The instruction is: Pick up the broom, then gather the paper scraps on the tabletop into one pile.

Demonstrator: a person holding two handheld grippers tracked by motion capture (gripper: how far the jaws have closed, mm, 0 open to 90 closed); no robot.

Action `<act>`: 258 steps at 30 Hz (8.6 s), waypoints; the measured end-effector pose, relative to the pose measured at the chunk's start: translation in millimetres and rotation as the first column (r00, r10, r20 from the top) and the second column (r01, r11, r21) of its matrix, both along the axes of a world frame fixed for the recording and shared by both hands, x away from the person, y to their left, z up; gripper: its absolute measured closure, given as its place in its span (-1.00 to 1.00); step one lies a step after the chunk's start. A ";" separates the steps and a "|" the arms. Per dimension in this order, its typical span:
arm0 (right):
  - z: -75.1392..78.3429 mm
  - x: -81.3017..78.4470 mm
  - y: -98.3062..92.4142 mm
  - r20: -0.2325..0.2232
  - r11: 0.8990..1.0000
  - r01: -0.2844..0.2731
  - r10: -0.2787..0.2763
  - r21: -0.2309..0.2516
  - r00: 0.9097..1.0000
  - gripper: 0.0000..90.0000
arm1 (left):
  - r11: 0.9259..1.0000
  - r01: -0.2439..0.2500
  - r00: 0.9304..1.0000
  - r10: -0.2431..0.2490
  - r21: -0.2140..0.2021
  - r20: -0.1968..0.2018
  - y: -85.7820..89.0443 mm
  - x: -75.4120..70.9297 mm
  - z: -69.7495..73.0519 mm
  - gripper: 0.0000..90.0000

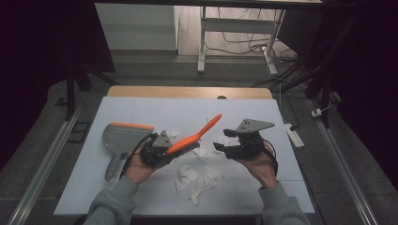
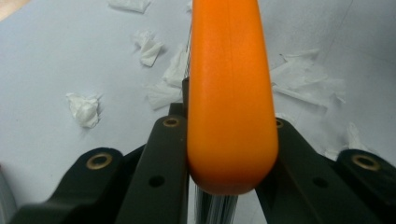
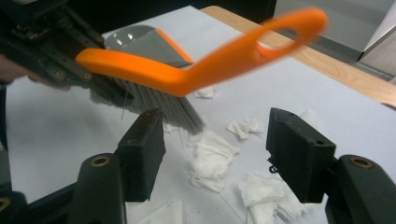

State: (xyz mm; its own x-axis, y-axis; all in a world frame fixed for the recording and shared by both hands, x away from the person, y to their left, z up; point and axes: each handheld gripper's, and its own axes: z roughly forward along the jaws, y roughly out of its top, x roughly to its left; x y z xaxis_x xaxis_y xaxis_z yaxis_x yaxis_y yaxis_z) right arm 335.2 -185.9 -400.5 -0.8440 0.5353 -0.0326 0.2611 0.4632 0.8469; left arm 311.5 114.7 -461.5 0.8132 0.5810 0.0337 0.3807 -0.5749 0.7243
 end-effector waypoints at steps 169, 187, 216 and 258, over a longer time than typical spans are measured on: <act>-50.1 196.8 37.8 -0.048 0.745 0.195 -0.291 -0.638 0.955 0.52 | 0.930 -0.352 0.933 0.357 -0.103 0.036 129.2 -51.7 -35.9 -0.26; -49.5 153.9 63.0 -0.103 0.721 -0.019 -0.073 -0.693 0.992 0.52 | 0.930 -0.353 0.933 0.358 -0.097 0.038 128.9 -51.2 -37.3 -0.26; -45.9 153.3 65.5 -0.095 0.734 0.001 -0.089 -0.679 0.991 0.56 | 0.933 -0.346 0.936 0.350 -0.094 0.031 127.7 -50.9 -38.6 -0.26; -57.6 129.4 166.0 -0.111 0.613 -0.229 0.225 -0.756 0.968 0.57 | 0.934 -0.342 0.938 0.346 -0.102 0.030 129.3 -51.0 -39.1 -0.26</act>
State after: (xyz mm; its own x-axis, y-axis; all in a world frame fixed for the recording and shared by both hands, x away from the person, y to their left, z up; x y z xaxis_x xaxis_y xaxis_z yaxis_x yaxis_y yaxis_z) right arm 464.6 -19.8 -458.1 -0.9365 0.1139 -0.3318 0.0606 0.9841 0.1669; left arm 260.4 244.0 -500.6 0.5617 0.8274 -0.0011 0.5074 -0.3434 0.7903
